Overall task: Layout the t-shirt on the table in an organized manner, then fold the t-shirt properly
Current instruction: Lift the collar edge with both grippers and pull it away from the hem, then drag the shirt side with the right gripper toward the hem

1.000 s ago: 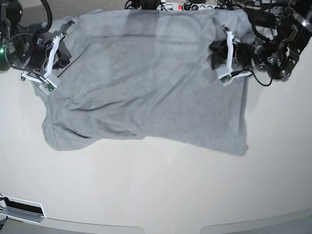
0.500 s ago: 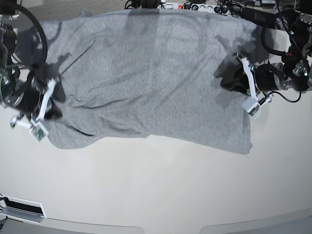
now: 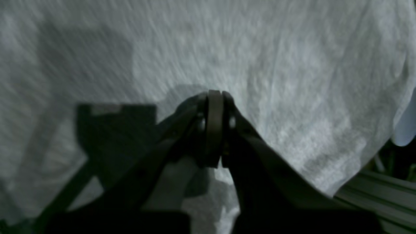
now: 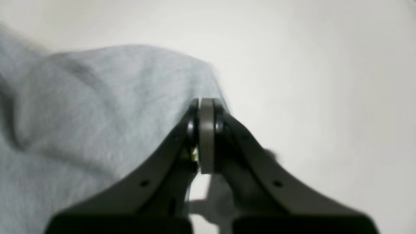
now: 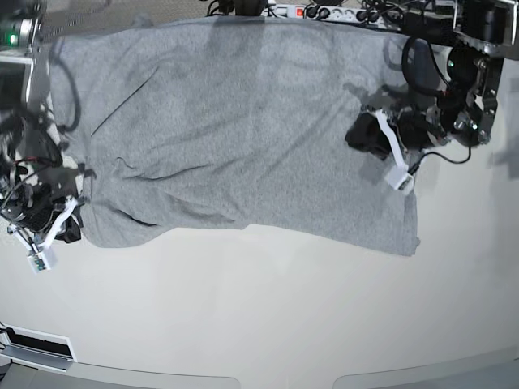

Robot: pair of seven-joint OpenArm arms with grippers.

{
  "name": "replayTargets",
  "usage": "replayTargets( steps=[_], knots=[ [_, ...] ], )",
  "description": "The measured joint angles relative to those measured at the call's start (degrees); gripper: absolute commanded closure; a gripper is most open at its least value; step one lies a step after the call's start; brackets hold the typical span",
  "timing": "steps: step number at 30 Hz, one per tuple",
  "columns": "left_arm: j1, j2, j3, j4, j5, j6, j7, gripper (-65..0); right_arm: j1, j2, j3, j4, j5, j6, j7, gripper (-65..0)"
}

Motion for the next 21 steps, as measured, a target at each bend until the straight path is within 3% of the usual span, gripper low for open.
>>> replayTargets(
  steps=[2, 3, 6, 7, 8, 15, 19, 21],
  knots=[
    [0.0, 0.5, 0.0, -0.1, 0.0, 0.0, 0.3, 0.0, 4.3, -0.2, 0.0, -7.5, 0.7, 0.1, 1.2, 0.0],
    [-0.2, 0.8, 0.0, 0.0, 0.0, 0.0, 0.3, 0.0, 6.3, -0.4, 0.0, -10.7, 1.4, -0.1, 1.8, -5.5],
    [-0.3, 1.5, 0.0, 0.0, -0.1, -0.1, 0.4, 0.0, 10.4, -1.4, 0.0, -16.7, 2.8, -0.2, 2.9, -33.4],
    [-0.3, 1.7, 0.0, 0.0, -0.3, 0.0, 0.6, 0.0, 11.2, -1.9, 0.0, -17.7, 2.8, -0.2, 3.0, -40.0],
    [-0.2, 1.9, 0.0, 0.0, -0.4, -0.1, 0.6, 0.0, 11.7, -2.6, 0.0, -18.6, 2.8, -1.0, 2.9, -42.6],
    [-0.1, 1.8, 0.0, 0.0, -0.4, -0.2, 2.3, 0.0, 10.6, -8.2, 0.0, -20.5, 2.5, -8.1, 0.9, -42.2],
    [0.0, 1.8, 0.0, 0.0, -0.4, -0.2, 2.3, 0.0, 10.4, -8.8, 0.0, -20.5, -4.9, -13.3, 2.8, -41.9],
    [0.0, 1.8, 0.0, 0.0, -0.4, -0.2, 2.3, 0.0, 10.4, -8.6, 0.0, -20.5, -4.9, -14.6, 3.4, -36.4]
  ],
)
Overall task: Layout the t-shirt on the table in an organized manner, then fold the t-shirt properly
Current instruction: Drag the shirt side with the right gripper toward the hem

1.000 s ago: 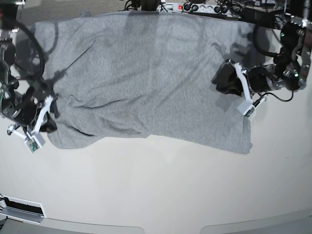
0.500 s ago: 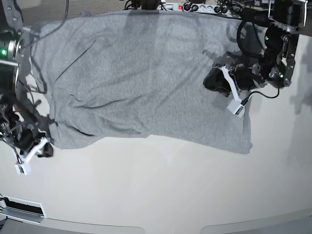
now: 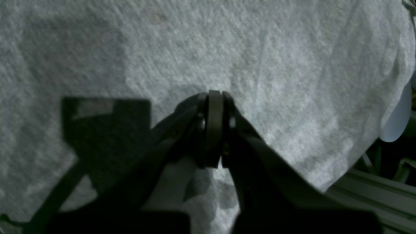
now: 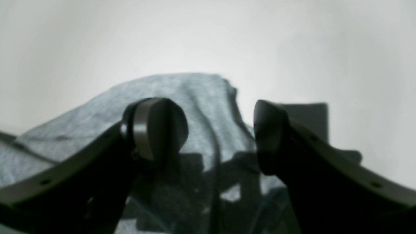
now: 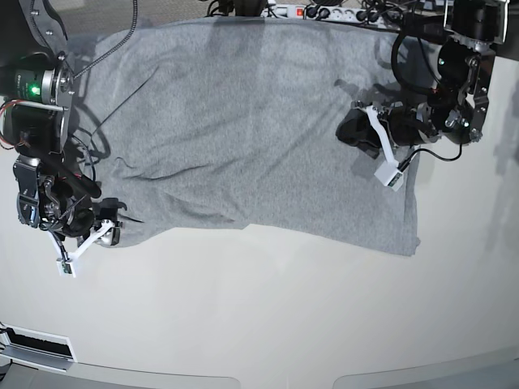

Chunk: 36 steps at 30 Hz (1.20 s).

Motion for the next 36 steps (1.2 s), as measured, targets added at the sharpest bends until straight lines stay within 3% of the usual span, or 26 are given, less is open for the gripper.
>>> replayTargets(
  steps=[2, 4, 6, 9, 12, 16, 21, 26, 31, 36],
  knots=[
    [0.0, 0.0, 0.0, 0.0, 0.0, 0.0, 0.0, 0.0, 0.0, 0.0, 0.0, 0.0, -0.1, 0.0, 0.0, -21.1],
    [0.0, 0.0, 0.0, 0.0, 0.0, 0.0, 0.0, 0.0, 0.0, 0.0, 0.0, 0.0, 0.0, 0.3, 0.2, -0.3],
    [0.0, 0.0, 0.0, 0.0, 0.0, 0.0, 0.0, 0.0, 0.3, 0.3, 0.0, 0.0, -0.3, 2.9, 1.7, 0.0],
    [0.0, 0.0, 0.0, 0.0, 0.1, 0.0, 0.0, 0.0, 1.4, 2.1, 0.0, 2.9, 0.7, 11.8, 0.7, 0.0],
    [0.0, -0.2, 0.0, 0.0, 0.5, 0.0, 0.0, 0.0, 1.6, 4.5, 0.0, 10.9, 7.6, 19.7, -4.9, 0.0],
    [0.0, -1.1, 0.0, 0.0, 0.6, -0.1, 0.0, 0.0, -1.9, 8.1, -0.1, 24.6, 19.2, 19.6, -16.9, 0.0],
    [-0.4, -0.8, 0.0, 0.0, 0.5, -0.9, 0.0, 0.0, -11.2, 11.1, 0.0, 38.0, 27.4, 19.4, -30.9, 0.0],
    [-1.0, -1.0, 0.0, 0.0, 0.5, -0.8, -0.2, 0.0, -21.4, 11.3, -0.3, 50.0, 34.1, 19.4, -32.5, 0.0],
    [-0.9, -0.9, 0.0, 0.0, 1.6, -0.9, 0.0, 0.0, -31.9, 11.9, -0.2, 63.0, 34.5, 19.5, -34.8, 0.0],
    [-0.9, -1.0, 0.0, 0.0, 1.6, -0.9, 0.0, 0.0, -39.3, 11.4, -0.4, 65.0, 20.7, 19.8, -35.0, 0.0]
  ],
)
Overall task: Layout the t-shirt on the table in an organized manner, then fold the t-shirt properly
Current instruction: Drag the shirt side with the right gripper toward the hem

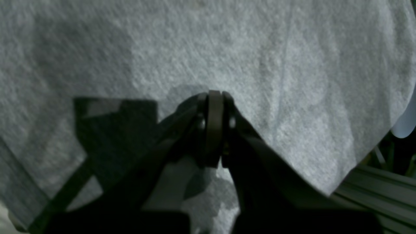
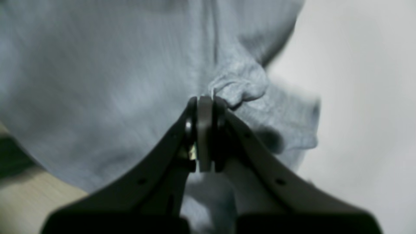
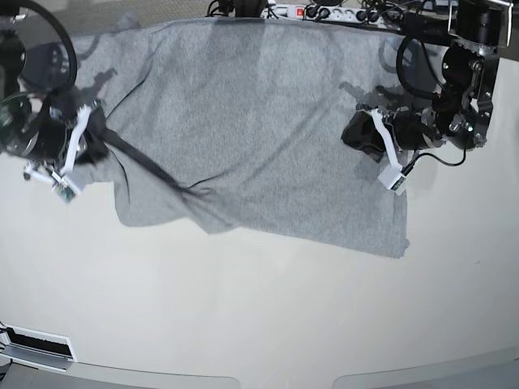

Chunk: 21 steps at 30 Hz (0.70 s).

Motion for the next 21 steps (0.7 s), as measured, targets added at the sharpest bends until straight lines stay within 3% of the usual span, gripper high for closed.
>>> replayTargets(
  steps=[3, 6, 8, 10, 12, 17, 21],
  knots=[
    [0.0, 0.0, 0.0, 0.0, 0.0, 0.0, 0.0, 0.0, -1.6, 0.4, 0.1, -1.6, -3.4, -0.2, 0.7, -2.6],
    [0.0, 0.0, 0.0, 0.0, -0.1, 0.0, 0.0, 0.0, -2.4, 0.3, 0.1, -3.0, -4.1, -0.2, 0.6, -33.4],
    [0.0, 0.0, 0.0, 0.0, 0.0, 0.0, 0.0, 0.0, -1.9, 0.3, 0.1, -3.0, -4.1, -2.2, 0.6, -44.1],
    [0.0, 0.0, 0.0, 0.0, -0.1, 0.0, 0.0, 0.0, 0.1, 0.3, 0.1, -3.0, -4.2, -3.3, 0.8, -44.5],
    [0.0, 0.0, 0.0, 0.0, -0.1, 0.0, 0.0, 0.0, 2.4, 0.3, 0.1, -3.0, -2.4, -7.1, 1.5, -44.5],
    [0.0, 0.0, 0.0, 0.0, -0.1, 0.0, 0.3, 0.0, 5.4, 0.0, 0.1, -3.0, 5.6, -7.9, 5.4, -43.9],
    [0.0, 0.0, 0.0, 0.0, -0.1, 0.0, 0.2, 0.0, 7.6, -2.8, 0.2, -4.8, 4.8, -8.2, 8.8, -43.2]
  ],
)
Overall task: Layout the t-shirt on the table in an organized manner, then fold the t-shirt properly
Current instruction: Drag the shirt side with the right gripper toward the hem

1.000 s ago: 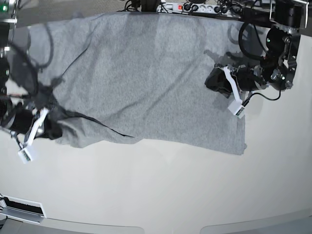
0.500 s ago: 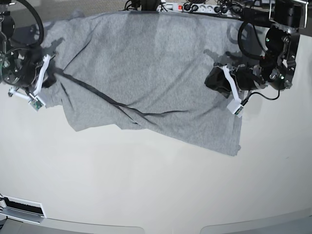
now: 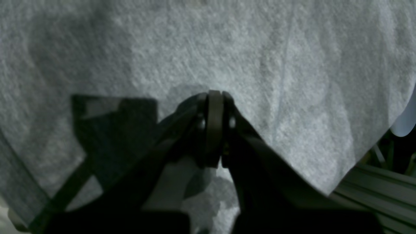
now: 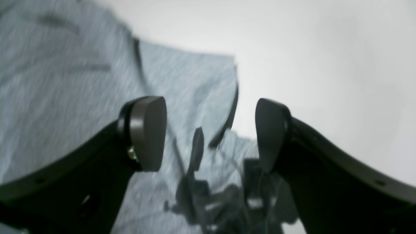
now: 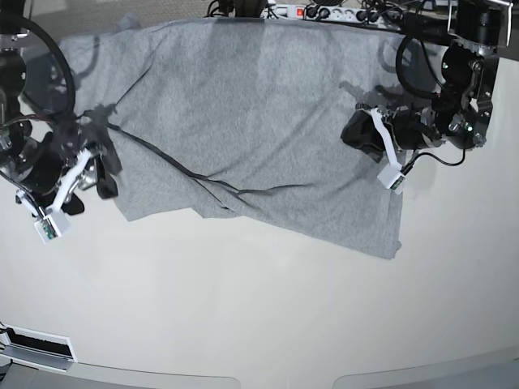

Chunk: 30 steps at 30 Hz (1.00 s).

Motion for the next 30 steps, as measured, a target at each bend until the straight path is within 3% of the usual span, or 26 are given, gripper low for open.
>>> replayTargets(
  steps=[6, 10, 13, 19, 22, 30],
  knots=[
    [0.0, 0.0, 0.0, 0.0, 0.0, 0.0, 0.2, 0.0, 8.9, -6.7, 0.0, -21.6, -3.3, -0.9, 1.7, -43.2],
    [0.0, 0.0, 0.0, 0.0, -0.2, 0.0, 0.2, 0.0, 16.0, -7.8, 0.1, -36.2, -3.4, 1.9, 7.6, -43.2],
    [0.0, 0.0, 0.0, 0.0, 0.0, 0.0, 0.2, 0.0, 20.7, -8.6, 0.1, -44.4, -6.4, 2.3, 12.0, -42.8],
    [0.0, 0.0, 0.0, 0.0, 0.0, 0.0, 0.2, 0.0, 23.2, -10.5, 0.2, -50.8, -6.5, 7.5, 11.4, -20.3],
    [0.0, 0.0, 0.0, 0.0, 0.0, 0.0, 0.2, 0.0, 23.0, -10.8, 0.2, -50.8, -6.7, 7.5, 11.1, -0.4],
    [0.0, 0.0, 0.0, 0.0, 0.1, 0.0, 0.2, 0.0, 23.1, -8.0, 0.2, -36.5, -1.9, 7.5, 8.5, 0.0]
  ],
)
